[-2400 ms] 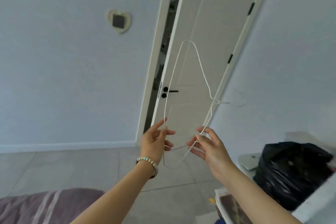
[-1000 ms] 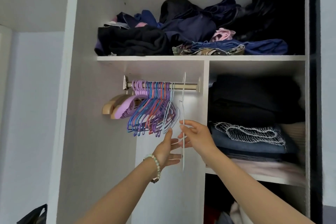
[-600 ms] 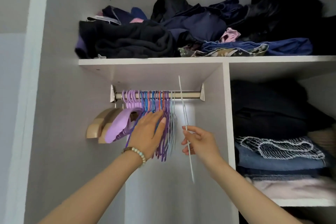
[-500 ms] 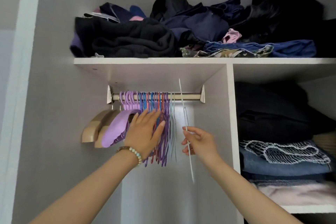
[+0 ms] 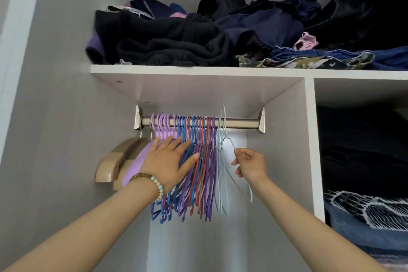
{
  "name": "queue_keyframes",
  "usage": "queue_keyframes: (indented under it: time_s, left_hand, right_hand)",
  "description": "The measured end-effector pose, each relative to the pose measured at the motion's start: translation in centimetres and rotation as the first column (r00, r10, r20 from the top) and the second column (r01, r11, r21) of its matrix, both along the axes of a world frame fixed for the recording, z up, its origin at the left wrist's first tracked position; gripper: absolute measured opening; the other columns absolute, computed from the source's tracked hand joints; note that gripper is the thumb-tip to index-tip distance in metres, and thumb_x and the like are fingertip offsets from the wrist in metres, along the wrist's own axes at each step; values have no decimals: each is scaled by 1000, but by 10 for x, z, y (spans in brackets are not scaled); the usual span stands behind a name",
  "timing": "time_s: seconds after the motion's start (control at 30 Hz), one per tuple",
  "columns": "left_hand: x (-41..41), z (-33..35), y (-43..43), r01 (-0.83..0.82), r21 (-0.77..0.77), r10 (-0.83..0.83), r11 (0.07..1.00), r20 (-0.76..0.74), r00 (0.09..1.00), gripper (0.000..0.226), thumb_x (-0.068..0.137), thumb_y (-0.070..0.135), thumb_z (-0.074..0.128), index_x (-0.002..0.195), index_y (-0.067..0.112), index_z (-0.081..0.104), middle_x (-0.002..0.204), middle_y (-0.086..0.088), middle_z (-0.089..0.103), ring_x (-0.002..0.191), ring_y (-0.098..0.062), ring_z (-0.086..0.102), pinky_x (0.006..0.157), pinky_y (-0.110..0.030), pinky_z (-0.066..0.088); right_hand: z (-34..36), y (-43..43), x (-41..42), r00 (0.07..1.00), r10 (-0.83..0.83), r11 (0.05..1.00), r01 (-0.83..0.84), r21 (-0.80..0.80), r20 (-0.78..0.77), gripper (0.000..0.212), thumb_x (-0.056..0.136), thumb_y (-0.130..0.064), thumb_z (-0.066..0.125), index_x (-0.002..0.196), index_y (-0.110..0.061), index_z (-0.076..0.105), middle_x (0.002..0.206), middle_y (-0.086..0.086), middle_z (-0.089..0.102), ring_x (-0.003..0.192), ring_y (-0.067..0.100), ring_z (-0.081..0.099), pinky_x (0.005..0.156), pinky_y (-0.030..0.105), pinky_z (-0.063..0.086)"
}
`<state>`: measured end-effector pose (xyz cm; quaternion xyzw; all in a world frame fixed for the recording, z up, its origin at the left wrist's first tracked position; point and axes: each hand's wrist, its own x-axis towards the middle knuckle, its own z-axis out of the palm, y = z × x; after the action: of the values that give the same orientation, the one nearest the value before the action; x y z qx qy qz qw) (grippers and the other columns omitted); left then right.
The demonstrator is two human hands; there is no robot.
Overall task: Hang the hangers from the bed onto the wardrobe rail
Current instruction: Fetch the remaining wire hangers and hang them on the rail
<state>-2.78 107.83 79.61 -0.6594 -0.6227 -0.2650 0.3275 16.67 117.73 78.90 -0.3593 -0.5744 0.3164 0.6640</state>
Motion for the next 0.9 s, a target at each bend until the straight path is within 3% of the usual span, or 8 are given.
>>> queue_keyframes:
  time_s: [0.27, 0.4, 0.43, 0.5, 0.57, 0.63, 0.73, 0.9]
  left_hand:
    - [6, 4, 9, -3, 31, 2, 1000, 34, 999, 93, 68, 71, -13, 145, 33, 22, 153, 4, 27, 143, -16, 19, 119, -37, 6]
    - [4, 1, 9, -11, 43, 11, 999, 18, 1000, 104, 61, 77, -17, 144, 32, 26, 150, 3, 34, 139, -17, 28, 118, -36, 16]
    - [3, 0, 10, -7, 43, 6, 999, 24, 1000, 100, 65, 76, -14, 144, 31, 27, 149, 3, 36, 138, -16, 30, 117, -35, 18]
    - [1, -1, 13, 1, 46, -3, 999, 60, 998, 85, 75, 70, -4, 142, 30, 31, 147, 3, 39, 136, -16, 33, 116, -35, 22]
    - [0, -1, 13, 14, 49, -19, 999, 101, 995, 78, 80, 66, 4, 140, 29, 35, 144, 3, 43, 133, -16, 38, 113, -36, 26]
    - [-1, -1, 11, 44, 56, -51, 997, 126, 991, 69, 87, 65, 11, 138, 27, 39, 140, 3, 48, 128, -16, 44, 109, -32, 31]
    - [0, -3, 8, 100, 82, -111, 992, 152, 982, 55, 94, 55, 21, 134, 27, 45, 129, 3, 57, 117, -14, 52, 95, -24, 37]
    - [-7, -9, 7, 163, 43, -169, 986, 206, 964, 58, 92, 56, 18, 138, 28, 40, 132, 3, 55, 120, -13, 49, 98, -23, 36]
  right_hand:
    - [0, 18, 4, 992, -120, 993, 120, 11, 38, 20, 93, -13, 52, 105, -6, 67, 59, 2, 58, 47, 15, 42, 43, 22, 37]
    - [0, 17, 5, 950, -88, 994, 105, -40, 301, 27, 93, -15, 47, 105, 0, 66, 76, 9, 65, 46, 14, 44, 41, 17, 38]
    - [2, 16, 3, 922, -108, 992, 126, -25, 372, 32, 94, -23, 48, 113, -2, 62, 91, 11, 67, 52, 16, 51, 50, 20, 45]
    - [7, 16, 0, 884, -150, 987, 163, 9, 442, 57, 90, -46, 51, 135, -11, 45, 128, 12, 56, 93, 24, 62, 83, 32, 51]
    - [14, 12, -4, 888, -49, 995, 85, -57, 457, 83, 82, -62, 55, 146, -19, 24, 145, 9, 40, 123, 29, 50, 98, 38, 45]
    - [20, 7, -14, 906, 146, 980, -78, -183, 397, 99, 76, -66, 59, 150, -25, 8, 148, 8, 35, 122, 31, 51, 93, 40, 49]
    - [24, 14, -30, 914, 248, 958, -182, -220, 321, 111, 72, -60, 69, 150, -21, -1, 146, 8, 38, 123, 29, 51, 85, 36, 50]
    - [14, 63, -67, 917, 277, 960, -250, -126, 287, 138, 24, -73, 83, 140, -19, 31, 130, 4, 58, 112, 21, 61, 95, 44, 51]
